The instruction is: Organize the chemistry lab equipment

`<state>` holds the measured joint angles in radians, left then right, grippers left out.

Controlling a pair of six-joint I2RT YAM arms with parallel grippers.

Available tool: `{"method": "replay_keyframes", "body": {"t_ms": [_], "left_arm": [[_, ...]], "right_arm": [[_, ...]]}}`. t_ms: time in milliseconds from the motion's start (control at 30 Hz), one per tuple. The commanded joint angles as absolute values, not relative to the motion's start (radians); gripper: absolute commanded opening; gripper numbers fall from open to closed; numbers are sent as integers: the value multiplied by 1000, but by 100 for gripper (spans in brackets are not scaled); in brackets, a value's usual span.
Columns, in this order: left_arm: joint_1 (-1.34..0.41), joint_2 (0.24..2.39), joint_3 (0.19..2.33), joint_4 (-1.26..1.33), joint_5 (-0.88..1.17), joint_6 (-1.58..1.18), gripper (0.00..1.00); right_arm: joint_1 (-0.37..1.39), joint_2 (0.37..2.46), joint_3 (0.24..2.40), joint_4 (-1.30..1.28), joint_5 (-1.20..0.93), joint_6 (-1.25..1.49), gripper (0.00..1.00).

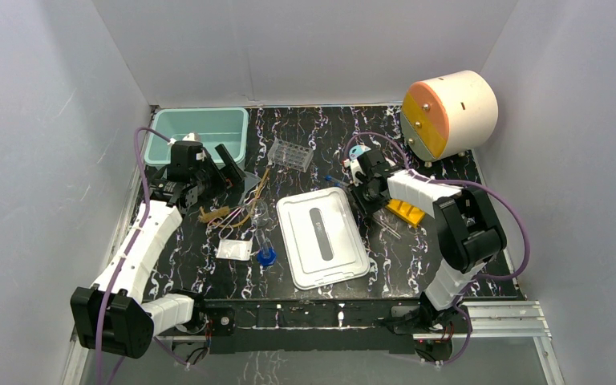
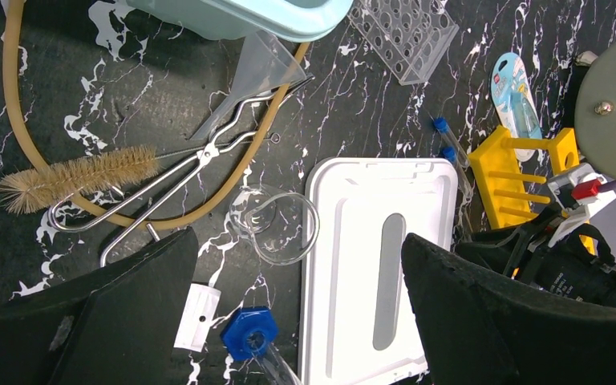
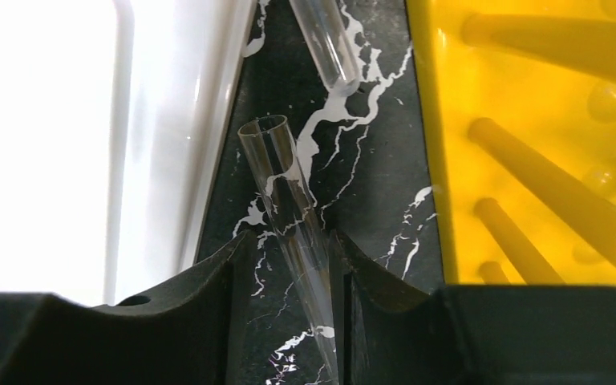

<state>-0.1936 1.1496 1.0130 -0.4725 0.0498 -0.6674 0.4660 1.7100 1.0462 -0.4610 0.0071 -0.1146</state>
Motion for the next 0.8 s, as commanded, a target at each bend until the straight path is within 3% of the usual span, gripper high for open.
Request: {"method": "replay_keyframes", "body": {"t_ms": [0,300,533,767], "left_arm": [[-195,1104,1060,-487,57,-640,98],[-195,1086,1087,-501,69,-626,98],[-195,1074,1112,-503,110,-608,98],[-195,1069,1155,-472,271,-612,98]], "right_arm": [[463,1733,1064,-451,-30,-145,46],[466,1770,1072,-451,-6,-161,48],[478,1771,1064,-439,52,-167,28],[490,1688,1033,-424,85,-140,22]]}}
